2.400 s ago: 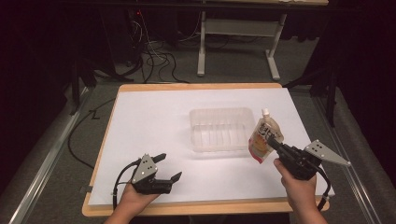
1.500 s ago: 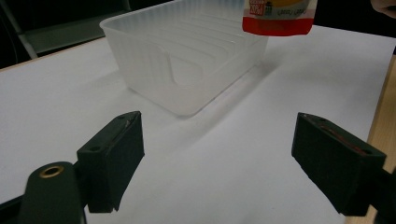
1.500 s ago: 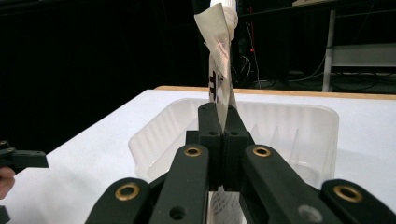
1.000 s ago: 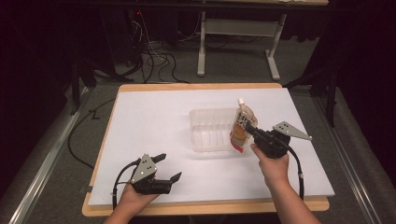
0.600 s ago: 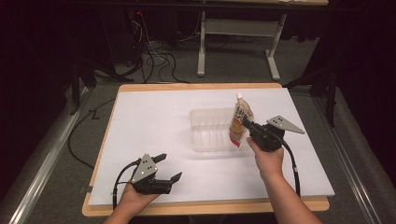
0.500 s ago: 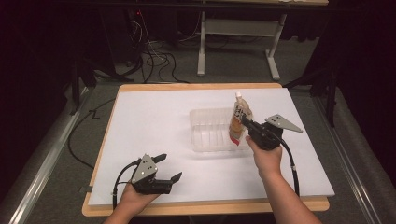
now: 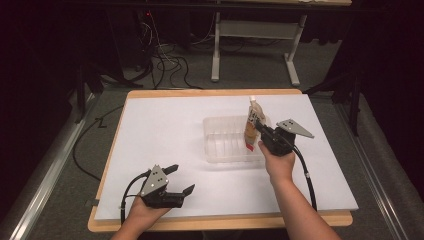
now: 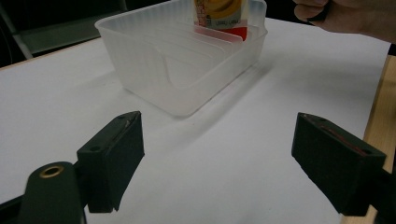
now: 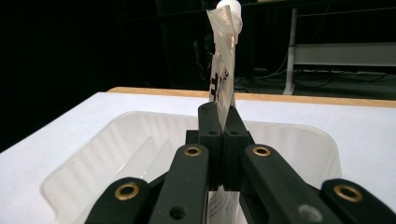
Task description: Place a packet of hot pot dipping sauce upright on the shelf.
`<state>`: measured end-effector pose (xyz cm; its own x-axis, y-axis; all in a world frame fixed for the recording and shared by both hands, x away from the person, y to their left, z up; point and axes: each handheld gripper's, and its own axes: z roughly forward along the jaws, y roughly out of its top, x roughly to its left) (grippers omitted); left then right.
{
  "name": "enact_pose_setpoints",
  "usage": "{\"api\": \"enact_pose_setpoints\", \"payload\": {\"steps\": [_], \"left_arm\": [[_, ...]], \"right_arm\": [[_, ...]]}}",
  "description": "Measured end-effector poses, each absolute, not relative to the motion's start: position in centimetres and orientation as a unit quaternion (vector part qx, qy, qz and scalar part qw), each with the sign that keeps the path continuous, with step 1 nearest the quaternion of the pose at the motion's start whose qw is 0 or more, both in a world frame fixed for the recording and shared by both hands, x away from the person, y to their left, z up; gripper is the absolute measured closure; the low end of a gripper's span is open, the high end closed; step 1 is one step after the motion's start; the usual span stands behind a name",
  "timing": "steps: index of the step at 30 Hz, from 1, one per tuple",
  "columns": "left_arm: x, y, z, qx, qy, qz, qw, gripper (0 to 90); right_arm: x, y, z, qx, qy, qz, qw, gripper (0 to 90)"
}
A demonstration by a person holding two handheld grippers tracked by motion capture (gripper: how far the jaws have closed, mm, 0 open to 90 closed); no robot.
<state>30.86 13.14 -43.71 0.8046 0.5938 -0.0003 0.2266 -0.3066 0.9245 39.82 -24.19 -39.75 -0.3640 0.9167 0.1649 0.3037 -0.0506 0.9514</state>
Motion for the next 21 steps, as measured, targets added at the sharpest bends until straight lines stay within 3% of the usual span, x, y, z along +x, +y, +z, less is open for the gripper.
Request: {"api": "enact_pose_setpoints", "payload": {"steps": [21], "left_arm": [[30.9, 13.2, -43.7, 0.79, 0.26, 0.172, 0.528, 17.4]], "right_arm": [[41.1, -23.3, -41.8, 0.499, 0.634, 0.517, 0.287, 90.0]]}}
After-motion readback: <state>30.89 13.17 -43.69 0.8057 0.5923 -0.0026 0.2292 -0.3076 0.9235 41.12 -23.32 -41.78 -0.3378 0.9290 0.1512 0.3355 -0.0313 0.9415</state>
